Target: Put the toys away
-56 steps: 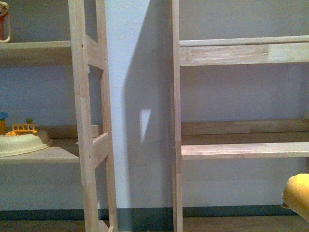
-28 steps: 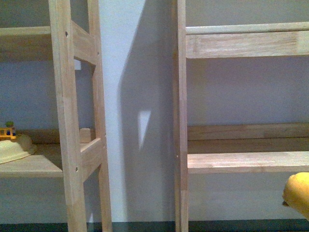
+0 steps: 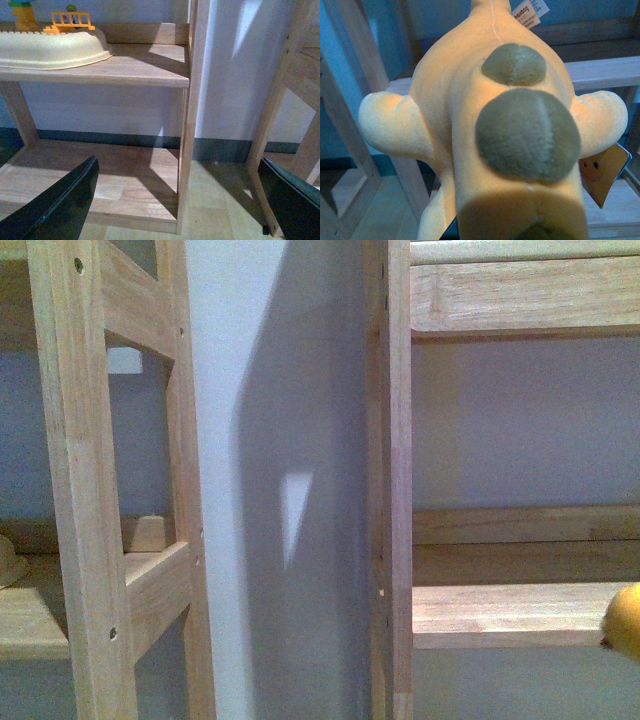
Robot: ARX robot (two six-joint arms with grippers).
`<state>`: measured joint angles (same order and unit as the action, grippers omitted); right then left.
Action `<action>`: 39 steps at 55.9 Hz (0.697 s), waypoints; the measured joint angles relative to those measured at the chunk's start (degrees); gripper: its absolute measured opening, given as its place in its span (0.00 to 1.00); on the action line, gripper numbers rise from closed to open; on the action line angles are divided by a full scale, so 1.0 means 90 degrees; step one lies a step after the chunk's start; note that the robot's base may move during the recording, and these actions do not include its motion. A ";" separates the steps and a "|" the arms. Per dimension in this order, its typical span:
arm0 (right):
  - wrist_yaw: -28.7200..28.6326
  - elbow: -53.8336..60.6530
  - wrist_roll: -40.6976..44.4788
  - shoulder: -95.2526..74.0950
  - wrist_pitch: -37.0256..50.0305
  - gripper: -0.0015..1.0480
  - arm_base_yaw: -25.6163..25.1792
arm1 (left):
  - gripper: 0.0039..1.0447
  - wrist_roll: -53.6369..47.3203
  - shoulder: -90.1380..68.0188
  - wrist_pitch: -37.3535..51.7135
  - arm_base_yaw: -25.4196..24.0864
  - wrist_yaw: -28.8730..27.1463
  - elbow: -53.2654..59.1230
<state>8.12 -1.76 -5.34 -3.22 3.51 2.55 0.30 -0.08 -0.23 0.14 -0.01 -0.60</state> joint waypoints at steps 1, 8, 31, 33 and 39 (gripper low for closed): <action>0.0070 -0.0066 0.0010 -0.0095 0.0063 0.07 0.0041 | 0.94 0.0000 0.0000 0.0000 0.0000 -0.0002 0.0000; 0.0478 -0.0903 0.0236 -0.0775 0.0447 0.07 0.0338 | 0.94 0.0000 0.0000 0.0000 0.0000 0.0000 0.0000; 0.1430 -0.3854 0.1532 -0.2603 0.1173 0.07 0.1428 | 0.94 0.0000 0.0000 0.0000 0.0000 0.0002 0.0000; 0.1297 -0.4063 0.1562 -0.2708 0.1175 0.07 0.1326 | 0.94 0.0000 0.0000 0.0000 0.0000 0.0000 0.0000; 0.0804 -0.4551 0.1511 -0.2919 0.1054 0.07 0.0831 | 0.94 0.0000 0.0000 0.0000 0.0000 0.0000 0.0000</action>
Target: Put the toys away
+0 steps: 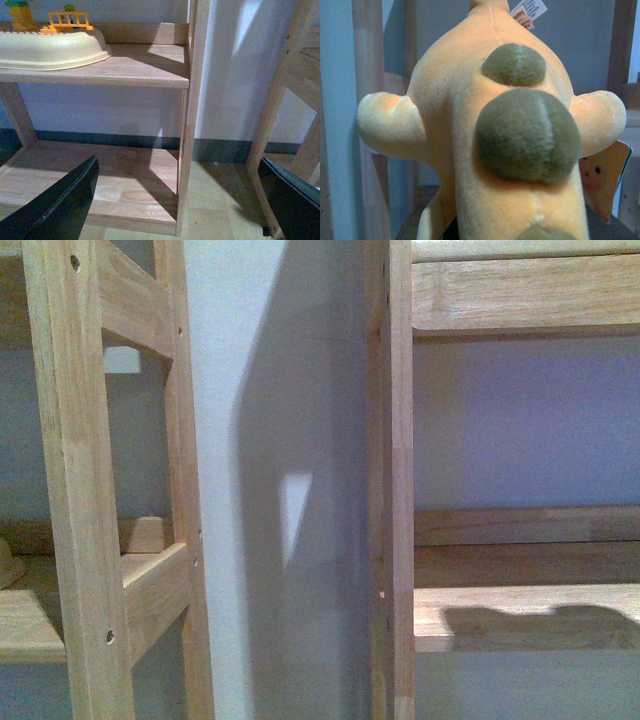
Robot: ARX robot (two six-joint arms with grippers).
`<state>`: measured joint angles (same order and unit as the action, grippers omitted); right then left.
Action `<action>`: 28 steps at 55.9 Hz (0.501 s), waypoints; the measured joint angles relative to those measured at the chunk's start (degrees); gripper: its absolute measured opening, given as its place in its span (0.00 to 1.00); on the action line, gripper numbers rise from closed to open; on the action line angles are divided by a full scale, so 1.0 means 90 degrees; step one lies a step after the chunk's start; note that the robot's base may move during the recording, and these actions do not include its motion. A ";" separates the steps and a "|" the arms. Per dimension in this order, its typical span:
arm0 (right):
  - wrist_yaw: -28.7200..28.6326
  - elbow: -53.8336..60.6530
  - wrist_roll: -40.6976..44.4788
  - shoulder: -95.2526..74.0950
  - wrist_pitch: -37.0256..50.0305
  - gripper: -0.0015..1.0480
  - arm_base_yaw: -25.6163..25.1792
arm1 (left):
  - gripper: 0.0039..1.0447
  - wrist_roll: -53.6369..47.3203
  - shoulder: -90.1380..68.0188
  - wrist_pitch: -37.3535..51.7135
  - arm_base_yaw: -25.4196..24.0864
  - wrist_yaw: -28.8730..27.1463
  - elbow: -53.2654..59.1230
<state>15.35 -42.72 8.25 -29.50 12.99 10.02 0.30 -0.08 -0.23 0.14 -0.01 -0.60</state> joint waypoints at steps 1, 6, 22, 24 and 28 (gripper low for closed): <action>-0.0063 -0.0053 -0.0012 -0.0027 -0.0022 0.07 -0.0073 | 0.94 0.0000 0.0000 0.0000 0.0000 0.0000 0.0000; -0.0663 -0.0478 -0.0277 -0.0226 -0.0163 0.07 -0.0726 | 0.94 -0.0002 0.0000 0.0000 0.0000 0.0000 0.0000; -0.2608 -0.1967 -0.1914 -0.1634 0.0155 0.07 -0.2790 | 0.94 -0.0002 0.0000 0.0000 0.0000 0.0000 0.0000; -0.2637 -0.2149 -0.2008 -0.1877 0.0194 0.07 -0.2829 | 0.94 -0.0002 0.0000 0.0000 0.0000 0.0002 0.0000; -0.2693 -0.2552 -0.2181 -0.2392 0.0214 0.07 -0.2834 | 0.94 -0.0002 0.0000 0.0000 0.0000 0.0000 0.0000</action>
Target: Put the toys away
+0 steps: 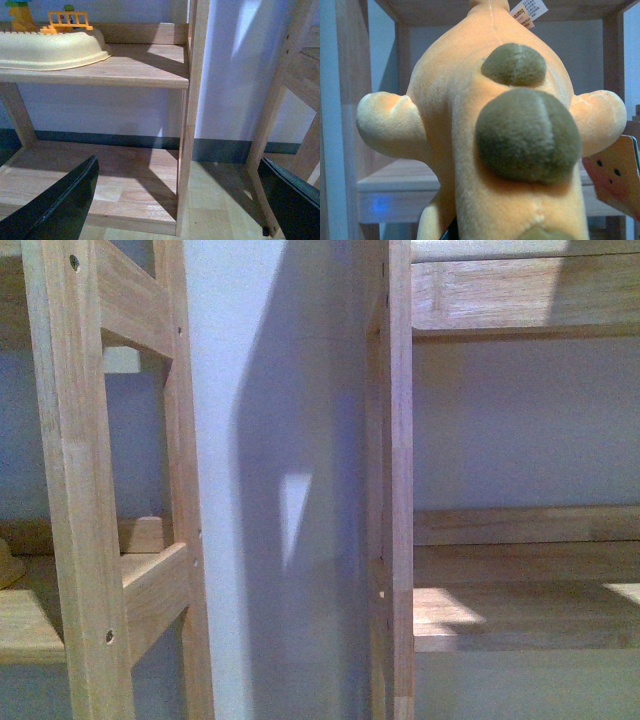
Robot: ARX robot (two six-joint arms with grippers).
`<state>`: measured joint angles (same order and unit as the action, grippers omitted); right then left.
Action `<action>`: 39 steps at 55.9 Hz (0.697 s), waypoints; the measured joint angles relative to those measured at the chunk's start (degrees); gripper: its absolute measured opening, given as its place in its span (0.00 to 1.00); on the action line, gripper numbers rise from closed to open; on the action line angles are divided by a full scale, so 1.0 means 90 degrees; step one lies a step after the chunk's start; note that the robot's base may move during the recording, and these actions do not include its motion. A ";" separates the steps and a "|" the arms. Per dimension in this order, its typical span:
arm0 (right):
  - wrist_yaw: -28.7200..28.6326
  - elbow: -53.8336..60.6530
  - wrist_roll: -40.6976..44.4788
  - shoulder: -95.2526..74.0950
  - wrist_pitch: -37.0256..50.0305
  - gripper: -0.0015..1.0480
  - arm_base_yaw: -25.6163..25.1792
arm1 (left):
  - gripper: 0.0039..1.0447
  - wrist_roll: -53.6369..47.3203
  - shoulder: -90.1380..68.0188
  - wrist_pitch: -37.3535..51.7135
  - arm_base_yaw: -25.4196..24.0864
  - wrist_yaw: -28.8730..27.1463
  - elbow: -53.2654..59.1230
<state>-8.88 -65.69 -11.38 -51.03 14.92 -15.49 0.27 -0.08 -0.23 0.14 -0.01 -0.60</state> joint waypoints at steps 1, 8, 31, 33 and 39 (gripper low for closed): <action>0.0000 -0.0034 0.0000 -0.0046 0.0000 0.07 0.0002 | 0.94 0.0000 0.0000 0.0000 0.0000 0.0000 0.0000; 0.0005 -0.0733 -0.0151 -0.0896 -0.0083 0.07 0.0238 | 0.94 0.0000 0.0000 0.0000 0.0000 0.0000 0.0000; 0.0019 -0.4085 -0.0743 -0.3628 -0.1467 0.07 0.1103 | 0.94 0.0000 0.0000 0.0000 0.0000 0.0002 0.0000; 0.0010 -0.4354 -0.0840 -0.3835 -0.1603 0.07 0.1064 | 0.94 0.0000 0.0000 0.0000 0.0000 0.0000 0.0000; -0.0007 -0.4979 -0.1149 -0.4316 -0.1906 0.07 0.1013 | 0.94 0.0000 0.0000 0.0000 0.0000 0.0000 0.0000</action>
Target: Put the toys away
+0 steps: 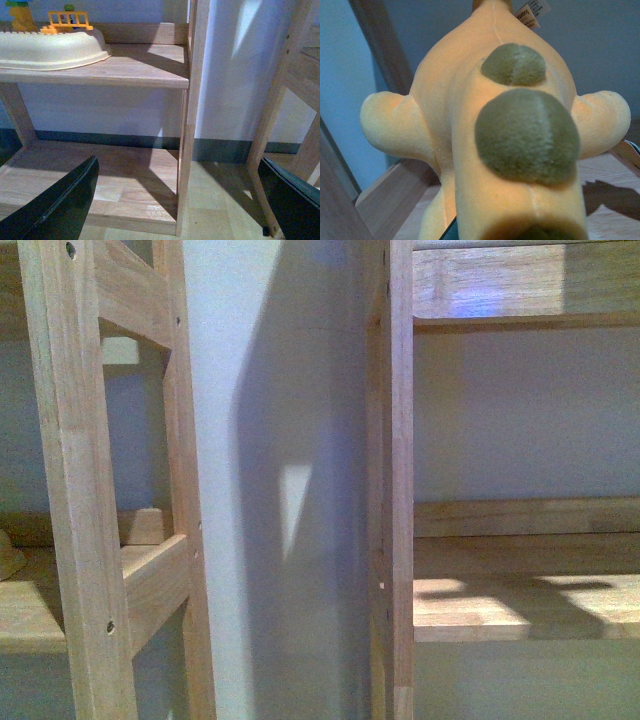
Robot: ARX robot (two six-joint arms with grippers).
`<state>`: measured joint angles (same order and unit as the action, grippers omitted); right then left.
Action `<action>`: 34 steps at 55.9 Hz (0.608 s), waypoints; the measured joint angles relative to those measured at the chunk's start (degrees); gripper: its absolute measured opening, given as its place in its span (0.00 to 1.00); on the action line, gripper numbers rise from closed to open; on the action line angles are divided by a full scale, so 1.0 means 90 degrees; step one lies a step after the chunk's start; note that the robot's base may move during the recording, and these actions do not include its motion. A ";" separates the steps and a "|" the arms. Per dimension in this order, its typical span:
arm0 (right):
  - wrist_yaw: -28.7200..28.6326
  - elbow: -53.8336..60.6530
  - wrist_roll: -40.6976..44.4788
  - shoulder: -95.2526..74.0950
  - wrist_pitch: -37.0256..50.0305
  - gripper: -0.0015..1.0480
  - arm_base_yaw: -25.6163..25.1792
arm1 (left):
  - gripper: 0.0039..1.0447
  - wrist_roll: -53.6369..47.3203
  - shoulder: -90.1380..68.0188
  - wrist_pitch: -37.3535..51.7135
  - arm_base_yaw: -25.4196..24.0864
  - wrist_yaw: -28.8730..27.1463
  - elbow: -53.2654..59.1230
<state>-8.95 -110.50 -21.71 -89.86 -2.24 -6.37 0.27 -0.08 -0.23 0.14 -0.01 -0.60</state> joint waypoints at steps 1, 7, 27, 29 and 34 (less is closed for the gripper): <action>-0.0010 -0.0148 -0.0058 -0.0117 -0.0073 0.07 0.0000 | 0.94 0.0000 0.0000 0.0000 0.0000 0.0000 0.0000; -0.0090 -0.0668 -0.0381 -0.0559 -0.0299 0.07 0.0049 | 0.94 0.0000 0.0000 0.0000 0.0000 0.0000 0.0000; -0.0260 -0.0894 -0.1134 -0.1154 -0.0299 0.07 0.0408 | 0.94 0.0000 0.0000 0.0000 0.0000 0.0000 0.0000; -0.0270 -0.0869 -0.1137 -0.1178 -0.0270 0.07 0.0442 | 0.94 0.0000 0.0000 0.0000 0.0000 0.0000 0.0000; -0.0279 -0.0794 -0.1141 -0.1190 -0.0151 0.07 0.0527 | 0.94 0.0000 0.0000 0.0000 0.0000 0.0000 0.0000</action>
<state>-11.46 -117.64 -31.99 -100.57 -3.60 -1.63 0.27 -0.08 -0.23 0.14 -0.01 -0.60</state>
